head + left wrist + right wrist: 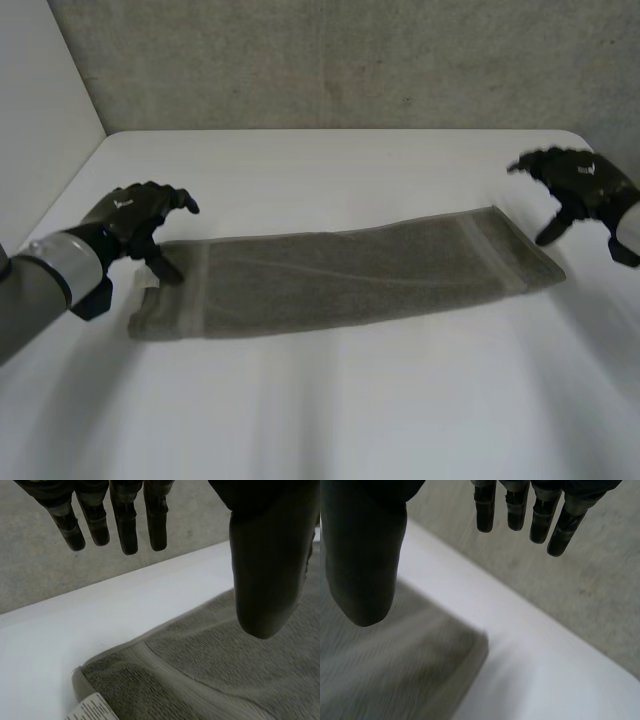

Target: Fold the towel.

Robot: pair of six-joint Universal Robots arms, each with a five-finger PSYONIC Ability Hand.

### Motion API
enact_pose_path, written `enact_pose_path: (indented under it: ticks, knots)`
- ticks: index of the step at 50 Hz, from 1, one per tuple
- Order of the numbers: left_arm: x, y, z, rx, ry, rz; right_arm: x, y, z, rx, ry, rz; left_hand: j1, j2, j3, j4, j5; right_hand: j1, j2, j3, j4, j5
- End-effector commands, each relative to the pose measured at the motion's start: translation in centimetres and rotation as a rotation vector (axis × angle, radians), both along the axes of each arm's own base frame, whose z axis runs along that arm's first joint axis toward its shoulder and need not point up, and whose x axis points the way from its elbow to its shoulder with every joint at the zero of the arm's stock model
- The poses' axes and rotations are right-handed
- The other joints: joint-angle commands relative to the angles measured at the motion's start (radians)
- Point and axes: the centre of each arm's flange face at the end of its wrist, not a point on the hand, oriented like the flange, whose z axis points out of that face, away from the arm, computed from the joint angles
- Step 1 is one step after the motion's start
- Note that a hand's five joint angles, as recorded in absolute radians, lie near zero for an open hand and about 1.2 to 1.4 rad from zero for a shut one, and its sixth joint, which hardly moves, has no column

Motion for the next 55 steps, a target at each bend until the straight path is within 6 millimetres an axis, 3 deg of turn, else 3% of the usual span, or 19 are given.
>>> enact_pose_path:
  ticks: [1, 3, 17, 25, 31, 32, 36, 38, 39, 41, 42, 48, 50, 51, 52, 53, 54, 55]
  knots:
    - [-0.1, 1.6, -1.7, 0.000, -0.025, -0.020, -1.6, 1.1, -3.0, 0.005, 0.172, 0.033, -0.059, -0.019, -0.043, -0.050, 0.007, 0.105, 0.109, -0.007, -0.060, 0.091]
    - [-0.1, 1.8, -2.0, 0.010, -0.027, -0.022, -1.8, 1.3, -4.6, 0.037, 0.158, 0.075, -0.059, -0.019, -0.043, -0.050, 0.007, 0.228, 0.232, -0.007, -0.060, 0.214]
    - [-0.2, 1.7, -2.4, 0.012, -0.027, -0.024, -1.7, 1.4, -6.3, 0.065, 0.143, 0.110, -0.062, -0.022, -0.043, -0.050, 0.004, 0.305, 0.309, -0.007, -0.060, 0.291]
    - [-0.5, 1.9, -2.5, 0.014, -0.027, -0.031, -1.9, 1.0, -7.5, 0.079, 0.144, 0.109, -0.065, -0.025, -0.043, -0.050, 0.001, 0.478, 0.482, -0.007, -0.060, 0.464]
    - [-0.5, 1.8, -2.6, 0.011, -0.024, -0.029, -2.4, 0.5, -8.0, 0.069, 0.150, 0.092, -0.065, -0.025, -0.043, -0.050, 0.001, 0.892, 0.896, -0.007, -0.060, 0.878]
    - [-0.5, 1.7, -2.6, 0.010, -0.023, -0.027, -2.9, 0.3, -7.7, 0.061, 0.151, 0.077, -0.065, -0.025, -0.043, -0.050, 0.001, 1.103, 1.107, -0.007, -0.060, 1.089]
    - [-0.4, 1.7, -2.6, 0.012, -0.023, -0.025, -4.7, -0.3, -7.2, 0.039, 0.160, 0.029, -0.065, -0.025, -0.043, -0.050, 0.001, 1.106, 1.109, -0.007, -0.060, 1.091]
    - [-0.5, 1.8, -2.6, 0.011, -0.024, -0.025, -6.3, -0.9, -5.0, -0.017, 0.181, -0.024, -0.068, -0.028, -0.043, -0.050, -0.002, 1.106, 1.109, -0.007, -0.060, 1.091]
    - [-0.5, 1.8, -2.6, 0.011, -0.024, -0.025, -6.4, -0.9, -5.0, -0.018, 0.181, -0.024, -0.068, -0.028, -0.043, -0.050, -0.002, 1.106, 1.109, -0.007, -0.060, 1.091]
    - [-0.5, 1.8, -2.6, 0.011, -0.022, -0.025, -8.0, -1.3, -1.9, -0.091, 0.208, -0.080, -0.068, -0.028, -0.043, -0.050, -0.002, 1.106, 1.109, -0.007, -0.060, 1.091]
    - [-0.5, 1.8, -2.6, 0.011, -0.022, -0.025, -8.0, -1.3, -1.9, -0.092, 0.208, -0.080, -0.068, -0.028, -0.043, -0.050, -0.002, 1.106, 1.109, -0.007, -0.060, 1.091]
    - [-0.4, 1.8, -2.4, 0.006, -0.022, -0.023, -8.6, -1.6, 2.5, -0.216, 0.236, -0.100, -0.068, -0.028, -0.043, -0.050, -0.002, 1.106, 1.109, -0.007, -0.060, 1.091]
    - [-0.4, 1.7, -2.4, 0.005, -0.022, -0.023, -8.1, -1.4, 3.5, -0.240, 0.236, -0.090, -0.071, -0.031, -0.043, -0.050, -0.004, 1.106, 1.109, -0.007, -0.060, 1.091]
    - [-0.4, 1.7, -2.4, 0.005, -0.022, -0.023, -6.5, -1.0, 4.4, -0.267, 0.230, -0.050, -0.071, -0.031, -0.043, -0.050, -0.004, 1.106, 1.109, -0.007, -0.060, 1.091]
    - [-0.4, 1.7, -2.4, 0.005, -0.022, -0.023, -3.6, -0.2, 5.2, -0.293, 0.217, 0.026, -0.071, -0.031, -0.043, -0.050, -0.004, 1.106, 1.109, -0.007, -0.060, 1.091]
    - [-0.4, 1.7, -2.4, 0.005, -0.022, -0.023, -3.6, -0.2, 5.2, -0.293, 0.217, 0.027, -0.071, -0.031, -0.043, -0.050, -0.004, 1.106, 1.109, -0.007, -0.060, 1.091]
    - [-0.4, 1.7, -2.4, 0.005, -0.022, -0.023, -0.7, 0.7, 5.5, -0.309, 0.201, 0.105, -0.071, -0.031, -0.043, -0.050, -0.004, 1.106, 1.109, -0.007, -0.060, 1.091]
    - [-0.4, 1.7, -2.4, 0.005, -0.022, -0.023, -0.7, 0.8, 5.5, -0.309, 0.201, 0.105, -0.071, -0.031, -0.043, -0.050, -0.004, 1.106, 1.109, -0.007, -0.060, 1.091]
